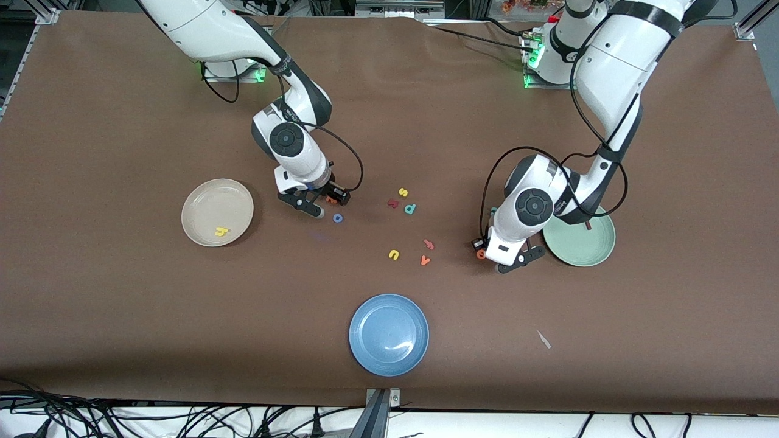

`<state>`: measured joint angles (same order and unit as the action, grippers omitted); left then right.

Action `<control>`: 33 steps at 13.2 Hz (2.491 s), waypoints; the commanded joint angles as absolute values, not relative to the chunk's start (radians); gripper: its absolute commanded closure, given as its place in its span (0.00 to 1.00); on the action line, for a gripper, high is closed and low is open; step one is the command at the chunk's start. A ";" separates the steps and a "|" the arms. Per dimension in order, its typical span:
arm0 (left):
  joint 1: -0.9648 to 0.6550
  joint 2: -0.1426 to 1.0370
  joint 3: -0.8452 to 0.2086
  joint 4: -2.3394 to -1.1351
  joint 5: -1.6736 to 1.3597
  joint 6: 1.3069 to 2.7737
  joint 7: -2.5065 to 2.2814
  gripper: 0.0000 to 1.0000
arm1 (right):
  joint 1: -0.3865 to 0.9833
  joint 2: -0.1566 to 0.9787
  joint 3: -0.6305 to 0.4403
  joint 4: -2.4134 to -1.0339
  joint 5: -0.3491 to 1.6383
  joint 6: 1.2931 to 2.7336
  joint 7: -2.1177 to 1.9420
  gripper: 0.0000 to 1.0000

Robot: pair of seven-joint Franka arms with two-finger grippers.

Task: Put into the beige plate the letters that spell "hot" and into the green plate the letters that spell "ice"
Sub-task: 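Grasp the orange 9 with the left gripper while the right gripper grasps the orange piece, then place the orange piece on the white plate with the right gripper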

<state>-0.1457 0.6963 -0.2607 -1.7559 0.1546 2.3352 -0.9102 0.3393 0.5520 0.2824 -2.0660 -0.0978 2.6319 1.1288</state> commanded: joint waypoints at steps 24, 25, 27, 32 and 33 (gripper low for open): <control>-0.153 0.773 -0.265 -1.634 0.123 2.375 -1.089 0.52 | 0.142 0.339 0.204 -2.059 -0.146 2.323 0.552 0.80; -0.155 0.773 -0.265 -1.635 0.123 2.375 -1.089 0.52 | 0.093 0.325 0.204 -2.065 -0.146 2.309 0.454 0.79; -0.155 0.781 -0.265 -1.637 0.141 2.376 -1.091 0.51 | 0.005 0.313 0.204 -2.066 -0.146 2.258 0.303 0.78; -0.155 0.787 -0.265 -1.635 0.150 2.376 -1.106 0.64 | -0.017 0.318 0.202 -2.068 -0.127 2.256 0.313 0.28; -0.155 0.784 -0.265 -1.635 0.150 2.376 -1.111 0.71 | -0.017 0.319 0.204 -2.068 -0.126 2.256 0.322 0.28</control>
